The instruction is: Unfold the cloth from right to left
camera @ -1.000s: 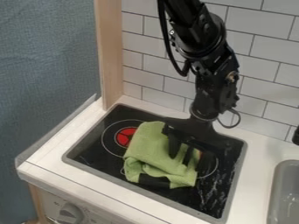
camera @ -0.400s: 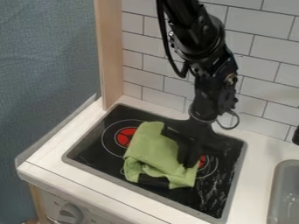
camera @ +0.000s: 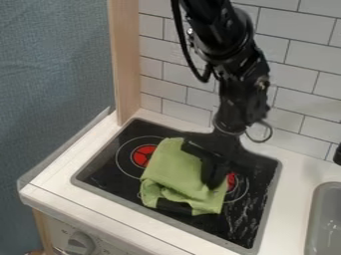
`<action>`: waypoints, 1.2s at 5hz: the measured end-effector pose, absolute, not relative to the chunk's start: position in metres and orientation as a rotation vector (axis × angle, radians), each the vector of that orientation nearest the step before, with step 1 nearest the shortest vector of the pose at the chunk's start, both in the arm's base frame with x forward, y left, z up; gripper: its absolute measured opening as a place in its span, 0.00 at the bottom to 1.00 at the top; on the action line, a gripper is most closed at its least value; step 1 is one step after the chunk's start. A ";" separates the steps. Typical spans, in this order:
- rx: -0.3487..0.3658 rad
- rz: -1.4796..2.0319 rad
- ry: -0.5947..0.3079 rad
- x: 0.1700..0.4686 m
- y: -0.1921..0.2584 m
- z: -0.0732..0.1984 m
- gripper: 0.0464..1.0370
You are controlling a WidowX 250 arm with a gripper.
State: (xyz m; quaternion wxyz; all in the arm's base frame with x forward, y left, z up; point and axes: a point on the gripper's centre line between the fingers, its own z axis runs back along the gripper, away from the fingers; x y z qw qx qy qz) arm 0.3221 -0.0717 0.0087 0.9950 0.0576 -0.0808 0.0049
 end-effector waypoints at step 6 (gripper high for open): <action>0.114 0.246 -0.153 0.315 0.061 0.054 0.00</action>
